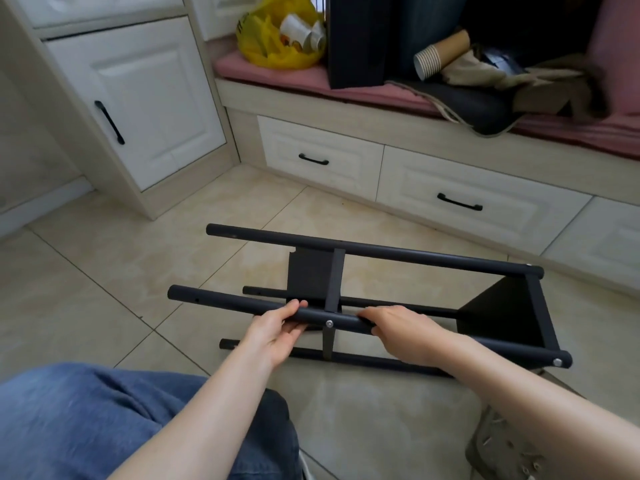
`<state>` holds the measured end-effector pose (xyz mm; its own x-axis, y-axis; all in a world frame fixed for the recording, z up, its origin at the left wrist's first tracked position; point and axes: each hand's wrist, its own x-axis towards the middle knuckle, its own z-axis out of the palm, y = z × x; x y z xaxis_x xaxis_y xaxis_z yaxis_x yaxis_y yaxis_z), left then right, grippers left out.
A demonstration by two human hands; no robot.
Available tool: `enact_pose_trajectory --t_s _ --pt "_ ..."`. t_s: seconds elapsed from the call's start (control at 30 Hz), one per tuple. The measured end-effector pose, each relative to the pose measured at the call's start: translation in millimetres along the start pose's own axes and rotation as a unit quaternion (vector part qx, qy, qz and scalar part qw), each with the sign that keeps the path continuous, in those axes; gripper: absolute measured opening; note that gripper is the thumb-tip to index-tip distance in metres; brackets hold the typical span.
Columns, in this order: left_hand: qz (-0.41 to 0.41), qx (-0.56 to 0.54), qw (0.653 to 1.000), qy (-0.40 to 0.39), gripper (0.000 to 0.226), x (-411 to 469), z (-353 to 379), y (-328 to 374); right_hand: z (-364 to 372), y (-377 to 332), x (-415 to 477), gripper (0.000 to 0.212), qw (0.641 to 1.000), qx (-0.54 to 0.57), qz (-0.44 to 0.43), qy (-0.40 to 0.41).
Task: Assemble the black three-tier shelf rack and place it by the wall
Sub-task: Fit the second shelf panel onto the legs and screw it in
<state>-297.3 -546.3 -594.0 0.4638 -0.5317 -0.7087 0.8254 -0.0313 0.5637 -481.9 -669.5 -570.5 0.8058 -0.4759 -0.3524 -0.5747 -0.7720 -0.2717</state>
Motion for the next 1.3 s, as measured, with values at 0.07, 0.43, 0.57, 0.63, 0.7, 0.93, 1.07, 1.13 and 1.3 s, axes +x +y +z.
enact_pose_trajectory --t_s 0.07,0.43,0.57,0.63,0.7,0.93,1.07,1.13,1.3 --pt "0.011 -0.011 1.000 -0.005 0.051 0 5 1 -4 4 0 0.040 1.000 -0.011 0.004 0.008" --pt "0.068 0.004 0.996 -0.052 0.061 -5 62 24 -36 41 0 0.034 0.994 0.058 -0.007 0.093" --pt "0.097 0.052 0.991 -0.077 0.053 -7 90 43 -53 52 2 0.036 0.989 0.090 -0.019 0.118" --pt "0.115 0.076 0.986 -0.097 0.052 -9 108 54 -60 57 2 0.037 0.984 0.107 -0.016 0.143" --pt "0.135 0.100 0.979 -0.113 0.052 -11 126 65 -67 61 3 0.038 0.978 0.124 -0.015 0.169" --pt "0.182 0.148 0.962 -0.138 0.057 -12 163 94 -84 61 9 0.040 0.954 0.173 -0.022 0.244" --pt "0.190 0.186 0.952 -0.149 0.054 -17 175 109 -88 57 8 0.041 0.948 0.190 -0.034 0.253" --pt "0.202 0.212 0.943 -0.157 0.052 -21 182 111 -91 55 5 0.041 0.946 0.197 -0.026 0.255" --pt "0.252 0.282 0.906 -0.191 0.046 -32 198 119 -124 60 -7 0.036 0.965 0.183 0.009 0.189"
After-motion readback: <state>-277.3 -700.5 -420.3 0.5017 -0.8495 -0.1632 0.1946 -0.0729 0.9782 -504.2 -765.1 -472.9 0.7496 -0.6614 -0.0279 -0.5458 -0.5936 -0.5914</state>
